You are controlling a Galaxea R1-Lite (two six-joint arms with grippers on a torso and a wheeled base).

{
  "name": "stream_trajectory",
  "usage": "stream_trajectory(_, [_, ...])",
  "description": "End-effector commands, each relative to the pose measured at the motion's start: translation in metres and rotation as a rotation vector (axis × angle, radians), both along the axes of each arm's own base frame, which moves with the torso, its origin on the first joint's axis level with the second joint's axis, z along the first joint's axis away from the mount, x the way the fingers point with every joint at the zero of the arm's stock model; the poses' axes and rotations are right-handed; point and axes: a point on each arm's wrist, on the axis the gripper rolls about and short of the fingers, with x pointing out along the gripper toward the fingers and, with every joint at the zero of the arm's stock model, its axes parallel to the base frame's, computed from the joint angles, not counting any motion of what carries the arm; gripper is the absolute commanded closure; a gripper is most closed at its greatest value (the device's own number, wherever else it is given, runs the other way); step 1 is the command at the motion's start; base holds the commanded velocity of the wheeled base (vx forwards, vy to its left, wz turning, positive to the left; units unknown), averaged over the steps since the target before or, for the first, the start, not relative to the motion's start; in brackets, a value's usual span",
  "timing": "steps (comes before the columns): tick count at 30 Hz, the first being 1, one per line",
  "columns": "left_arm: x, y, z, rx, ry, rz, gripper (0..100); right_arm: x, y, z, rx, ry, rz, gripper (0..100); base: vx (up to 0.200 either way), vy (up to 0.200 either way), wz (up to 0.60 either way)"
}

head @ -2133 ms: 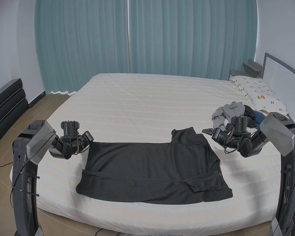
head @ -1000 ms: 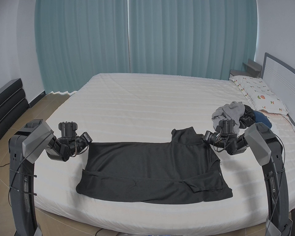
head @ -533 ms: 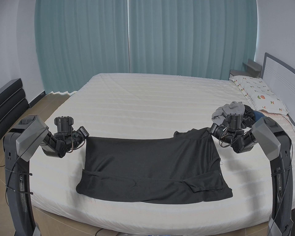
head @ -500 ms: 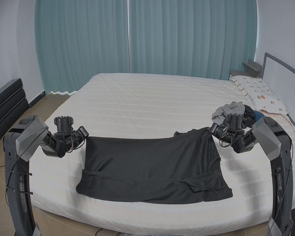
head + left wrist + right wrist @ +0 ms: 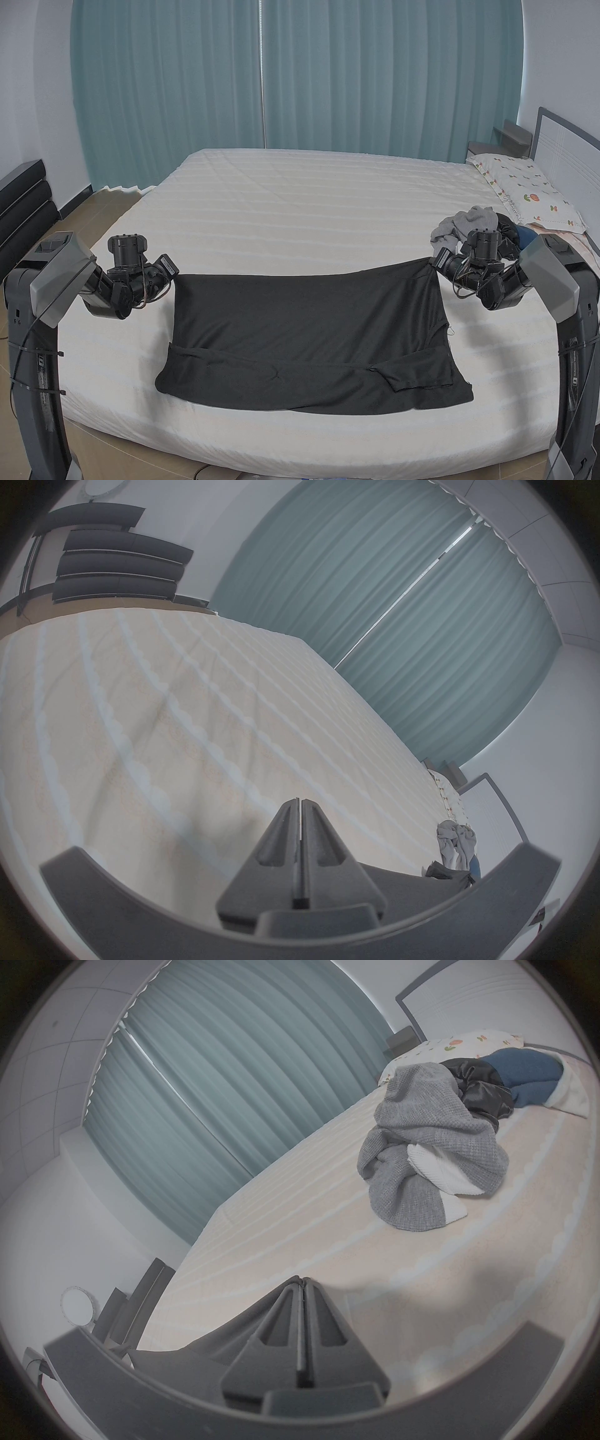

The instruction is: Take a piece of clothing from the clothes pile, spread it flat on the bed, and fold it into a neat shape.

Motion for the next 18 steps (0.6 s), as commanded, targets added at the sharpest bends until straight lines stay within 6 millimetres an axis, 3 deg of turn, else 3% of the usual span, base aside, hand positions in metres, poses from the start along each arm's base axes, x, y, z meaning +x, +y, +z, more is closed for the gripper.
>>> stream_trajectory(1, [0.0,0.001,0.0,0.0,-0.001,0.002,100,-0.001,0.0,0.002,0.0,-0.003,0.001,100,0.0,0.0,0.0])
stream_trajectory(11, [-0.017,0.001,0.009,-0.004,0.02,-0.006,100,-0.025,-0.005,0.008,0.027,0.057,0.055,100,0.0,0.0,0.0])
stream_trajectory(14, [-0.017,0.001,0.012,-0.003,0.014,-0.008,100,-0.032,-0.008,0.013,0.034,0.068,0.077,100,0.0,0.0,0.0])
stream_trajectory(18, [-0.01,-0.001,0.016,-0.005,-0.01,-0.028,100,-0.033,-0.004,0.004,0.029,0.086,0.091,100,0.0,0.0,0.0])
